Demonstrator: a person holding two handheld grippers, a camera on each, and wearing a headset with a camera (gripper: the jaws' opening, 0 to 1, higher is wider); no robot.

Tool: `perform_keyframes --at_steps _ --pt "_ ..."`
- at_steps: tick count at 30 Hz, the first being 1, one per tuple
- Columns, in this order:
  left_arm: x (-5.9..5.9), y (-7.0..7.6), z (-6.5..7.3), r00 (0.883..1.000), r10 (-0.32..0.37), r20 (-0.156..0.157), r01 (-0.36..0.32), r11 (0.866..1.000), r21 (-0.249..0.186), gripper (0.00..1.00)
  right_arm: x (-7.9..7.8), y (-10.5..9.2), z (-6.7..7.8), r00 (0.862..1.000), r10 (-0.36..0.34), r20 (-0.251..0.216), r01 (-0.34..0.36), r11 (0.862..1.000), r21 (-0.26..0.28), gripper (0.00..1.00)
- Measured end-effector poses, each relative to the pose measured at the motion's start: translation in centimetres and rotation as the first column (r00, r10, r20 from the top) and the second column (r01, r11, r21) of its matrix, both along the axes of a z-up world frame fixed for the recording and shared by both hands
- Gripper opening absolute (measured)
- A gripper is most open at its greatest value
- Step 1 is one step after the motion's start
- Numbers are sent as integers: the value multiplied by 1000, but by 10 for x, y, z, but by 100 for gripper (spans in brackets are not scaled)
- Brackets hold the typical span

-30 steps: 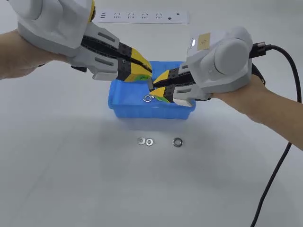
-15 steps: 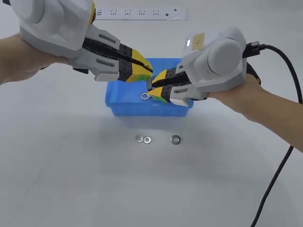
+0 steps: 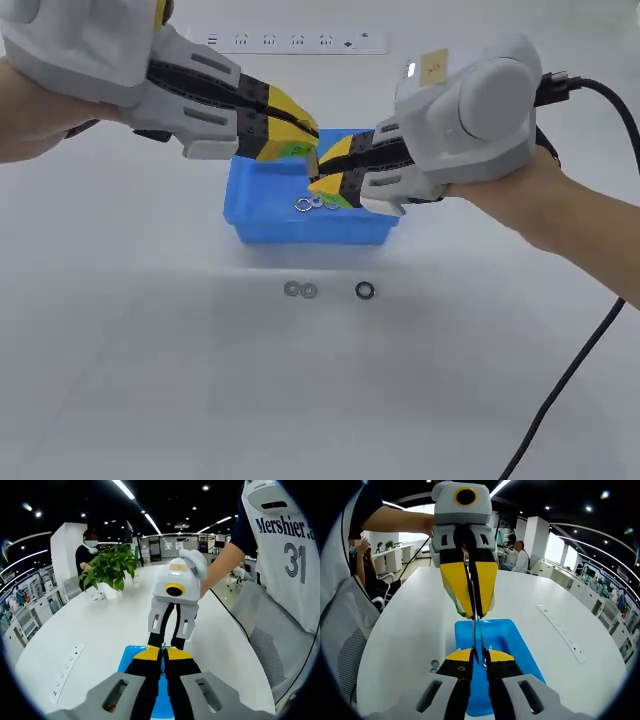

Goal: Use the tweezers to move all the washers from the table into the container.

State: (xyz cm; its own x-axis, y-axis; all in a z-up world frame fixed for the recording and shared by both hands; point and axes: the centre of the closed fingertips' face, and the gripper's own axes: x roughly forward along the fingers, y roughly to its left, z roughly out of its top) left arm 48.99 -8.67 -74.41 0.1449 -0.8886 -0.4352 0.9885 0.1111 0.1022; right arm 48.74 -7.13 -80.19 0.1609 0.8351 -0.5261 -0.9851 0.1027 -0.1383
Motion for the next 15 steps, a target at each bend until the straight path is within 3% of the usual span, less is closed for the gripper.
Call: perform_keyframes --at_steps 8,15 --pt "-41 -5 20 999 -29 18 29 1000 11 6 -31 3 15 999 47 8 -47 999 11 11" --pt "-73 -9 20 1000 -28 5 28 1000 6 6 -63 6 12 996 89 1 -89 996 -6 11"
